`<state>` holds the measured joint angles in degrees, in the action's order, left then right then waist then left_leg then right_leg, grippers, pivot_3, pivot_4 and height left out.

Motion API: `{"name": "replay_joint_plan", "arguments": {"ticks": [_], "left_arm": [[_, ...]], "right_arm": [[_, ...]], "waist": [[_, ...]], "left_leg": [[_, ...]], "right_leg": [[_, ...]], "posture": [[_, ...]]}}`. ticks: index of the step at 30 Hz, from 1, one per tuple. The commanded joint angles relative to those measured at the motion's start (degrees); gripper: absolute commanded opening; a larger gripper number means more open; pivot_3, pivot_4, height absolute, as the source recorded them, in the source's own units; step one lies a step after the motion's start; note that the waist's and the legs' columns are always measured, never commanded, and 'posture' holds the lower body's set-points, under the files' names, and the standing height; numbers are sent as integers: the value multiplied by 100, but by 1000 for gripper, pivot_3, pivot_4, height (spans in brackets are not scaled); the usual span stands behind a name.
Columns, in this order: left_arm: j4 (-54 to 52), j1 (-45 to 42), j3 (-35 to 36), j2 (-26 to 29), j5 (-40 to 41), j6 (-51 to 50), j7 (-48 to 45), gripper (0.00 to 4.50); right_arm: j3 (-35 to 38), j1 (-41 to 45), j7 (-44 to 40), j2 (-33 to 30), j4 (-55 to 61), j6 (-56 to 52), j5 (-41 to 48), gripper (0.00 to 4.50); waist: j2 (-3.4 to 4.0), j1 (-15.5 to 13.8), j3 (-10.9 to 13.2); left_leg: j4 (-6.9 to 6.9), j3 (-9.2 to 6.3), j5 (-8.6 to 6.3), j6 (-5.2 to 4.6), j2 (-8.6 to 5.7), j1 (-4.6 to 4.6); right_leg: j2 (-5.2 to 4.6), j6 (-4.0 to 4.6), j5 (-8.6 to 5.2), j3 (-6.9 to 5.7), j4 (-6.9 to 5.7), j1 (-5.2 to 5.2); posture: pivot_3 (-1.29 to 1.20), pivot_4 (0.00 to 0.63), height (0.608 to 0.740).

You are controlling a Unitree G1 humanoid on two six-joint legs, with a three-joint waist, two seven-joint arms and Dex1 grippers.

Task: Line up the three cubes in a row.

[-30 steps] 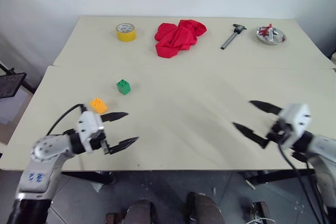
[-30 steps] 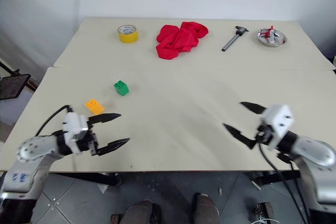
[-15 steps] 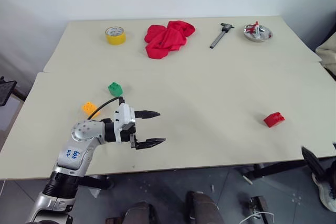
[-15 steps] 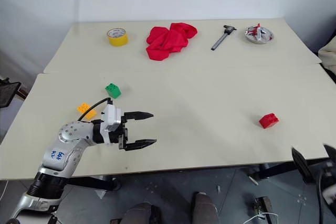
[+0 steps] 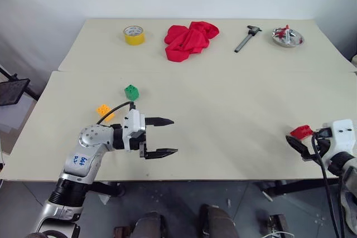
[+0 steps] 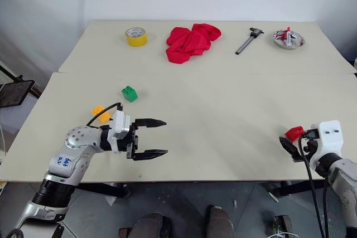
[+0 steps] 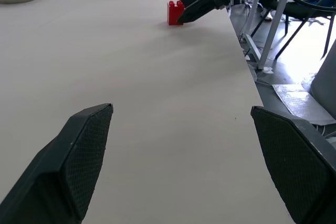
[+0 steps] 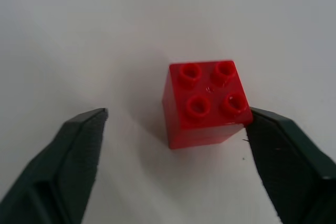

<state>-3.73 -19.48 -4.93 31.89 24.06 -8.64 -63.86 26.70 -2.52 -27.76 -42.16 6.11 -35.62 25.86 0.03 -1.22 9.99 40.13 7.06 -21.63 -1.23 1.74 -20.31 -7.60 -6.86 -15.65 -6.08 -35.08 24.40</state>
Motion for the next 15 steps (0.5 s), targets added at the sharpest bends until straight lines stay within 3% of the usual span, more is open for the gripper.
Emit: {"name": "replay_joint_plan", "arguments": {"ticks": [1,4,6,8,12,15], "left_arm": [[-272,82,126,59,9,44,52,4500],[-274,79,119,54,4,44,72,4500],[-266,66,122,59,0,47,75,4500],[-253,61,161,87,-5,51,86,4500],[-236,175,305,241,49,25,45,4500],[-211,318,374,356,41,52,-9,4500]], "right_arm": [[11,166,-75,-7,-176,404,-167,2960],[-65,248,-371,62,-247,644,-111,1864],[-169,280,-627,76,-233,942,-139,1515],[-371,283,-1149,-9,-65,1298,-111,1500],[-1538,402,-3305,-671,495,1947,-78,1500],[-2480,1178,-4200,-910,108,2110,-359,1500]], "waist": [[0,1,0],[0,-1,0],[0,2,0],[0,5,0],[1,34,0],[-1,116,1]], "left_leg": [[0,0,0,0,0,0],[0,-1,0,0,1,0],[0,0,0,0,1,0],[0,0,0,0,1,0],[-1,0,0,0,3,1],[-1,-1,0,0,5,5]], "right_leg": [[0,-1,0,0,1,0],[0,-2,1,0,1,0],[1,-2,1,-1,1,-1],[2,-2,1,-1,2,-1],[4,-2,1,-1,1,0],[5,-2,1,-2,4,-4]], "posture": [[0,150,740],[0,150,740],[0,150,740],[0,150,740],[0,150,740],[0,150,740]]}}
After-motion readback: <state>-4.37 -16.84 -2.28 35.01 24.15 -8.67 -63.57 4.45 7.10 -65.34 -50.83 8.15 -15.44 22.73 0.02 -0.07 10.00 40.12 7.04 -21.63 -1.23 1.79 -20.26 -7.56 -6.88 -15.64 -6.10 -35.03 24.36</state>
